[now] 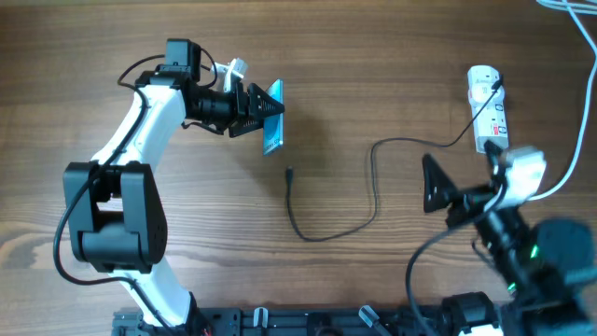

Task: Plug charger to phone and switch on socket
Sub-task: 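Move the right gripper to the phone's side beside the left gripper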

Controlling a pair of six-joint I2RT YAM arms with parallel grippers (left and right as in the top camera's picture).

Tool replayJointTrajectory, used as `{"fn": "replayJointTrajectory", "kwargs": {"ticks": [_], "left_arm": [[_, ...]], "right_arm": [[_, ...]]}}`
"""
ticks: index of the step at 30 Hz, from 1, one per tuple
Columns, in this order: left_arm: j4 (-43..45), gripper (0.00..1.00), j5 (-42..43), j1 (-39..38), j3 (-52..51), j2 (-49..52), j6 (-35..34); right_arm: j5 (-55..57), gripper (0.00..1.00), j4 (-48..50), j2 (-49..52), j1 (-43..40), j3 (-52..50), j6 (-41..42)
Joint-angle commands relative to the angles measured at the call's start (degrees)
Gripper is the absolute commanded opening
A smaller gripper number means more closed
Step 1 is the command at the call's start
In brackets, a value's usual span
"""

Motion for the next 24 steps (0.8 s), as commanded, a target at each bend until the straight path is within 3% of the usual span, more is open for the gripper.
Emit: {"fn": "replayJointTrajectory", "kwargs": {"ticks": [1,4,9,12,17,24], "left_arm": [[0.17,0.67,8.44,0.7,-0.2,-1.31,0.87],[-1.11,0.67,8.24,0.5,-0.22,-1.31,0.85],[-3.78,0.66,4.33,-0.74,-0.22,-1.31,0.39],[-3.76,0.66,3.08,-1.11,-0.22,-1.31,-1.99],[-3.5,0.67,0.94,-2.12,-0.22,-1.31,-4.02],[-2.32,0.68,-5.53,-4.66,-0.22,-1.31,-6.73]], "right_arm": [[-8.9,1.0,-5.66,13.4,0.24,14.01,1.29],[-21.29,1.0,-4.42,20.06,0.24,17.29,6.71],[-27.21,1.0,-4.9,26.8,0.24,17.27,14.6],[-33.46,0.89,-5.18,32.48,0.85,17.25,14.49],[-33.94,0.83,-6.86,43.67,6.19,17.25,18.21],[-27.91,0.82,0.39,56.72,16.72,17.25,25.68]]}}
